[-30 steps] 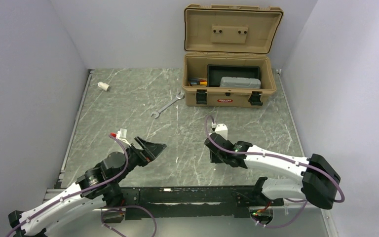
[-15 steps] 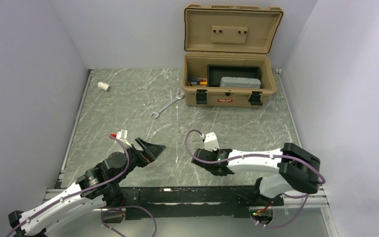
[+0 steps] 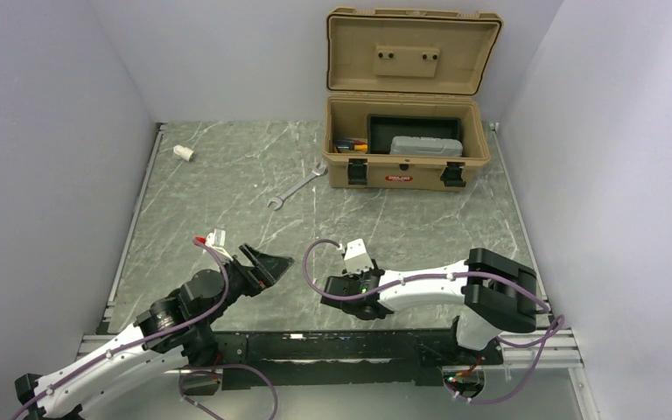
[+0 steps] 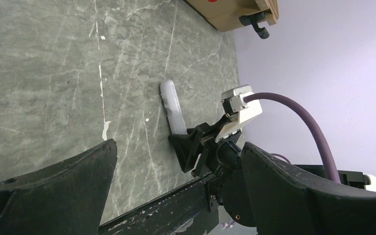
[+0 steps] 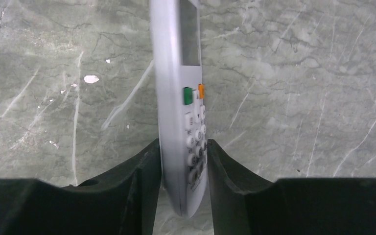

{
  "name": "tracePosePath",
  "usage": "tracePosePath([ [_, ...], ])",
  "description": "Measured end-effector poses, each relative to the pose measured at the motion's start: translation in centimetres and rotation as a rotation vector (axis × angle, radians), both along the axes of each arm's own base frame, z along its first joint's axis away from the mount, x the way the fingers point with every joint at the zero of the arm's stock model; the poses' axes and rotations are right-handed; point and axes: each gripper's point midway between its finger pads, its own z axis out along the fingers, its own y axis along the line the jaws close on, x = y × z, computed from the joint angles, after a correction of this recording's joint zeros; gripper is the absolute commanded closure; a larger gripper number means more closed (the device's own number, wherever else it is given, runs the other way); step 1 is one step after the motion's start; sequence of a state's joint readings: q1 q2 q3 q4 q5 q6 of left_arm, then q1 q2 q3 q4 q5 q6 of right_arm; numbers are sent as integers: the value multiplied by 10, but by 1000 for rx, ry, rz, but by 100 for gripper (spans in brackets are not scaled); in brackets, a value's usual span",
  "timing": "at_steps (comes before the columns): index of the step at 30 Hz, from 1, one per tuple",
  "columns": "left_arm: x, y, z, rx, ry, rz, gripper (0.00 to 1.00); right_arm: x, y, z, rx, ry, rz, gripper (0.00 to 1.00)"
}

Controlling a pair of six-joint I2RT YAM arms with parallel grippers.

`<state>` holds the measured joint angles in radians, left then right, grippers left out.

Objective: Load the batteries into the remote control

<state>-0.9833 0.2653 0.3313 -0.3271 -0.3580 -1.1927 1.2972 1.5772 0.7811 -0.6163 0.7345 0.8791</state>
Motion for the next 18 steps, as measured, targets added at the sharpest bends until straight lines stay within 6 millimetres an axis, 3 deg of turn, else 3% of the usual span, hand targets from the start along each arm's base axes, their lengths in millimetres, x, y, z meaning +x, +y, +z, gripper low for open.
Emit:
tracePosePath([
  [13,0,0,-1,7,1,-1,2,2,-2,2,-7,-16,-6,41],
  [18,0,0,-2,11,4,-2,2,0,7,3,49,-4,2,37],
])
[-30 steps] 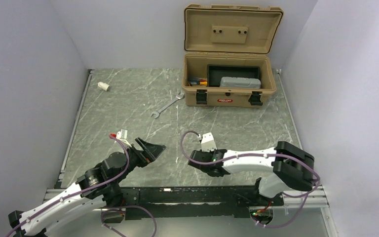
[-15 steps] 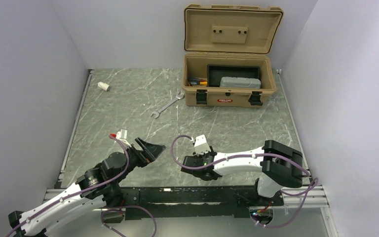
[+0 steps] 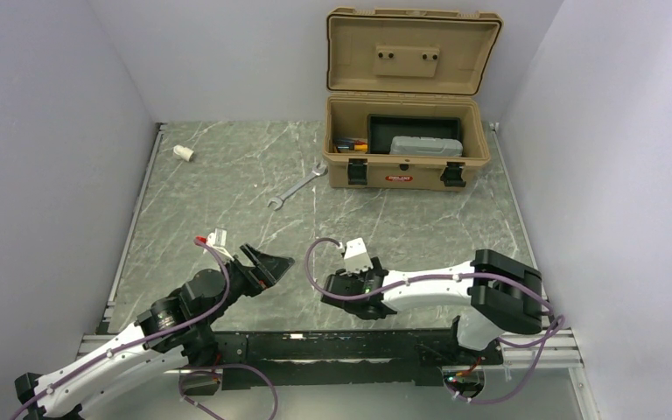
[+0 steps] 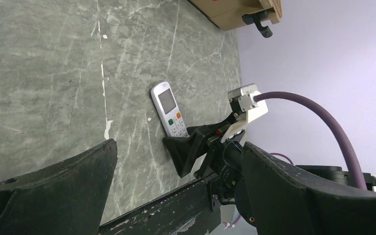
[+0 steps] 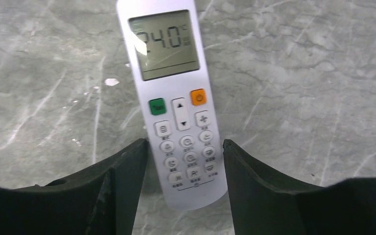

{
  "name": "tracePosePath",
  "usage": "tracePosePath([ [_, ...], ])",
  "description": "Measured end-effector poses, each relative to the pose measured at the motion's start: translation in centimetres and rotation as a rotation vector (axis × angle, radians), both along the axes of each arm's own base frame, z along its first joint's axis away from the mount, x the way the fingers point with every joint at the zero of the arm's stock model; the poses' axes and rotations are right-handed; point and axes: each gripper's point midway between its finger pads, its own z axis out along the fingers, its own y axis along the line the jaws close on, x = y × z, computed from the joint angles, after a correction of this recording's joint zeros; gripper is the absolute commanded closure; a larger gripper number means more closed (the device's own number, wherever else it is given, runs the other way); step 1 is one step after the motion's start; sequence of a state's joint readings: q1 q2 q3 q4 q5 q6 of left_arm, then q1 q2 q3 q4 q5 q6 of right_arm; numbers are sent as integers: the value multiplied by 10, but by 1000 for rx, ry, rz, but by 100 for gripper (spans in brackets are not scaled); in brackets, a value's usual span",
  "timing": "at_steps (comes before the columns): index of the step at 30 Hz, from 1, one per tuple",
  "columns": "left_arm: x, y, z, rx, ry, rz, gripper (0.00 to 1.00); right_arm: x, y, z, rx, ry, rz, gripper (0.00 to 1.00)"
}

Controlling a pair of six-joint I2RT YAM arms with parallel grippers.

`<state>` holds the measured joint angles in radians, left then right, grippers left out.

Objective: Load the batteries into the remote control

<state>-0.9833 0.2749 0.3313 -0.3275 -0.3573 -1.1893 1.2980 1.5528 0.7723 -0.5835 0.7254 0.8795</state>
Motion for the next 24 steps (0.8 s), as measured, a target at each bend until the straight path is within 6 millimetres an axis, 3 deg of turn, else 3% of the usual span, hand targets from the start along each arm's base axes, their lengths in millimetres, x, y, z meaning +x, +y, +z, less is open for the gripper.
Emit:
tracePosePath([
  [11,-1,2,-5,17,12,0,2,-15,28,2,157,75,70,32],
  [19,-2,4,0,22,14,0,3,-14,35,27,252,47,79,31],
  [24,-2,3,-2,36,20,-2,2,-15,28,48,347,14,75,30],
])
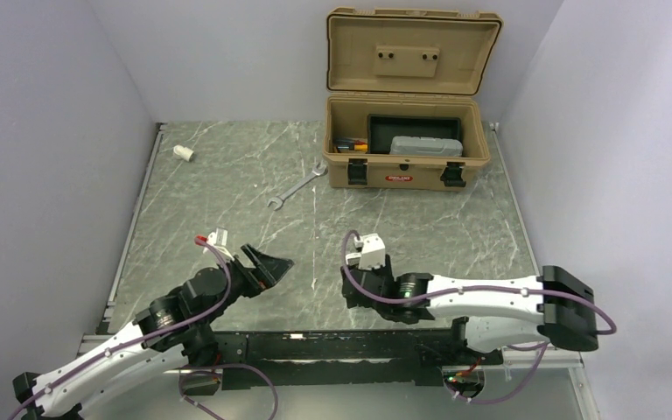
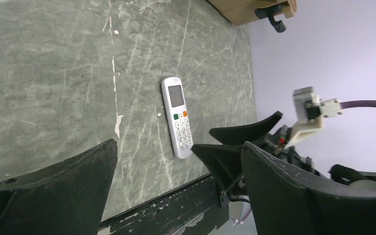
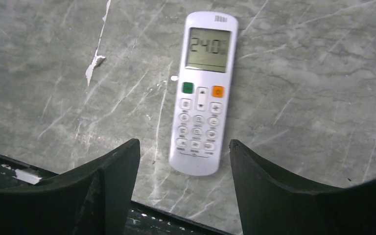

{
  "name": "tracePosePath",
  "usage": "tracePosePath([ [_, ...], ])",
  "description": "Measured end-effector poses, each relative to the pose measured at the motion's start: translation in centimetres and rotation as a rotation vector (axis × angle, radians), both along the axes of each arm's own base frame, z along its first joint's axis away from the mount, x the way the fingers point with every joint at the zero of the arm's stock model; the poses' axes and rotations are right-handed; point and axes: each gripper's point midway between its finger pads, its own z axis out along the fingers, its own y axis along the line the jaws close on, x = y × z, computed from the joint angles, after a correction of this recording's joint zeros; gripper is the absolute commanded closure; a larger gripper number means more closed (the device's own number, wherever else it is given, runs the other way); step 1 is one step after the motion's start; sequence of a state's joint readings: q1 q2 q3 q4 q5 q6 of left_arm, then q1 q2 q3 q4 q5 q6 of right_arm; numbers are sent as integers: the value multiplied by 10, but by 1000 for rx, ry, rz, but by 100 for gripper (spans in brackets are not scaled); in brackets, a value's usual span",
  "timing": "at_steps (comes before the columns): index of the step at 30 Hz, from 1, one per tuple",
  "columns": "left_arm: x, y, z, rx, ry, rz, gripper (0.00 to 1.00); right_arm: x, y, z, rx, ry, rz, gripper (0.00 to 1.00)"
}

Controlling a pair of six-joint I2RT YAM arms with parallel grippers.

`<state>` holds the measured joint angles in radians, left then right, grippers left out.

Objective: Load the batteries into the remote control

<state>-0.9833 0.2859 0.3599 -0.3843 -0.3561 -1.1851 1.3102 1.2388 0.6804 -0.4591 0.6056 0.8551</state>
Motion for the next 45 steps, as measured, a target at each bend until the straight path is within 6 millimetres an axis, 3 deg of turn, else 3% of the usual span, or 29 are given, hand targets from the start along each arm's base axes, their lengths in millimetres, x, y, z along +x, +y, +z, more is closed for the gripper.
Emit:
tracePosePath([
  [9,-4,7,-21,153,52,-19,3,6,-20,26,111,-79,-51,21],
  [11,-6,10,-26,189,71,-21,3,8,-26,35,131,-102,-76,15],
  [13,-9,14,-33,223,88,-24,3,11,-33,43,148,-122,-103,1],
  [19,-18,30,-47,286,120,-24,1,13,-58,66,240,-180,-166,0],
  [30,-21,53,-42,299,77,16,1,15,-98,68,345,-228,-286,0],
  [45,-18,83,-41,390,50,100,4,21,-108,59,372,-288,-319,0],
])
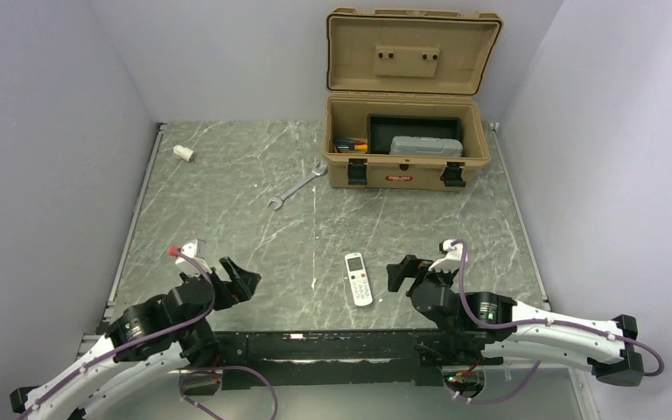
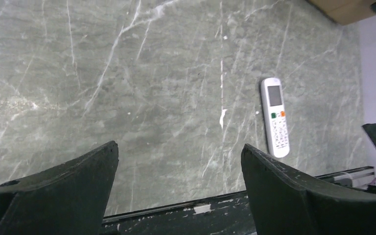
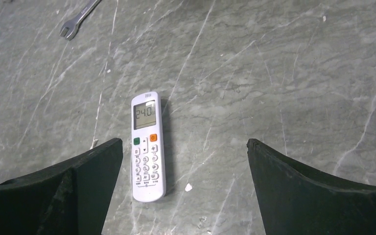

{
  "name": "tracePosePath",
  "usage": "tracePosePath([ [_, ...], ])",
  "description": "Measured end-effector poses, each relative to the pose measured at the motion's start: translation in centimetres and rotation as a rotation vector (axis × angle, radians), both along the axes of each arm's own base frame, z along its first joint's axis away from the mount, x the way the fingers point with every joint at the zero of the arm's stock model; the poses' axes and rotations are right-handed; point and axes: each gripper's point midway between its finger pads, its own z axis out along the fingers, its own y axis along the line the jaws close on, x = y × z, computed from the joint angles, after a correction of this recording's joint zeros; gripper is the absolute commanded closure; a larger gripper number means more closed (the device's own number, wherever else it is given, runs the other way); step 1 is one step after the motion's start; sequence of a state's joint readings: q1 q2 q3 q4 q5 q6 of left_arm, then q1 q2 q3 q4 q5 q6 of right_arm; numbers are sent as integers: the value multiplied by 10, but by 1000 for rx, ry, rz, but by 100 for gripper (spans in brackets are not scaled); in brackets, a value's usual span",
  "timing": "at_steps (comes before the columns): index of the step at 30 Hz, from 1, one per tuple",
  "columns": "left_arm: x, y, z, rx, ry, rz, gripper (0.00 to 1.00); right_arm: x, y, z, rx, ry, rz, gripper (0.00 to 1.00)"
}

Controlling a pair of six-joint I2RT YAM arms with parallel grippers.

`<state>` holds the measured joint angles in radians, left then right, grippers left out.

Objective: Load the batteries into the remote control

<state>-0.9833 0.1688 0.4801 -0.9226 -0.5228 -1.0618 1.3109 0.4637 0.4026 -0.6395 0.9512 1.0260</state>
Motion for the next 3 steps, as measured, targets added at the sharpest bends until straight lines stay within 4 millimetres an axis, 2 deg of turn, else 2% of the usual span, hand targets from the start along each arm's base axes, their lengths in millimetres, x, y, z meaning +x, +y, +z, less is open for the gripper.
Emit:
tracePosePath([
  [3,0,4,8,-42,-41,9,1,2,-2,0,9,-4,-22,0],
])
